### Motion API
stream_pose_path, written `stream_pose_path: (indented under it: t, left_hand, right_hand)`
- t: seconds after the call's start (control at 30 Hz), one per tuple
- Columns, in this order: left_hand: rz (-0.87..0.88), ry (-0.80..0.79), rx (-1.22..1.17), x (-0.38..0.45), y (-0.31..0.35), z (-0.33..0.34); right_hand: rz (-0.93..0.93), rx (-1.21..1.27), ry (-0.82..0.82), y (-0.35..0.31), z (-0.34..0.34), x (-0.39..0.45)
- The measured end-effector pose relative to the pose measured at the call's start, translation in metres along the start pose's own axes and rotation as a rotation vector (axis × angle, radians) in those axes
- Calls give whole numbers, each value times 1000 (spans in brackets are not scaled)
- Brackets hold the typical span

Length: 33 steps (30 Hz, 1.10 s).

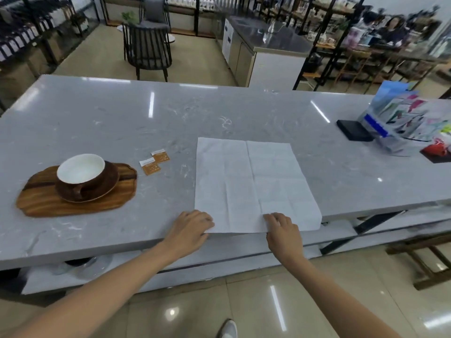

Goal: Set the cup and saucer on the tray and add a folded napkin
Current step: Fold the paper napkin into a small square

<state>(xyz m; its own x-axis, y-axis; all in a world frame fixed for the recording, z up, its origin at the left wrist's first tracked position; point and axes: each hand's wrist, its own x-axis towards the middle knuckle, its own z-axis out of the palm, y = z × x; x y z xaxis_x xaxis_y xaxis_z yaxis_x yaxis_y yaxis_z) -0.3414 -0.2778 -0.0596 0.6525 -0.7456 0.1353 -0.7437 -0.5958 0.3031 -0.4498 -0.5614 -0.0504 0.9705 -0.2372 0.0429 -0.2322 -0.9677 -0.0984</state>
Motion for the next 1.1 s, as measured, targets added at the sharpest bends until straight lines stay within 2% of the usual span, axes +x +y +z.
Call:
stream_pose_path:
  t: [0.1,0.2,0.37,0.57,0.73,0.97,1.1]
  left_hand:
    - [9,67,-35,2,-2,0]
    - [-51,64,-132,8,-6,-14]
    - [-245,363,-286,41,-15,-67]
    - [-372,635,-505,86,-14,-144]
    - [-368,909,-652,109,-7,-213]
    - [-196,1075,-803,116,-2,-281]
    - [-205,1171,-827,123,-7,-302]
  right_hand:
    - [-129,68,149,35,6,2]
    - [-164,122,231,70,-2,13]
    - [-108,284,385,123,-50,55]
    - [-54,736,457,140,-143,114]
    - [-81,939,645,127,-219,149]
    - [-229,1174,799,108,-283,171]
    - [-199,1226,879,102,-302,189]
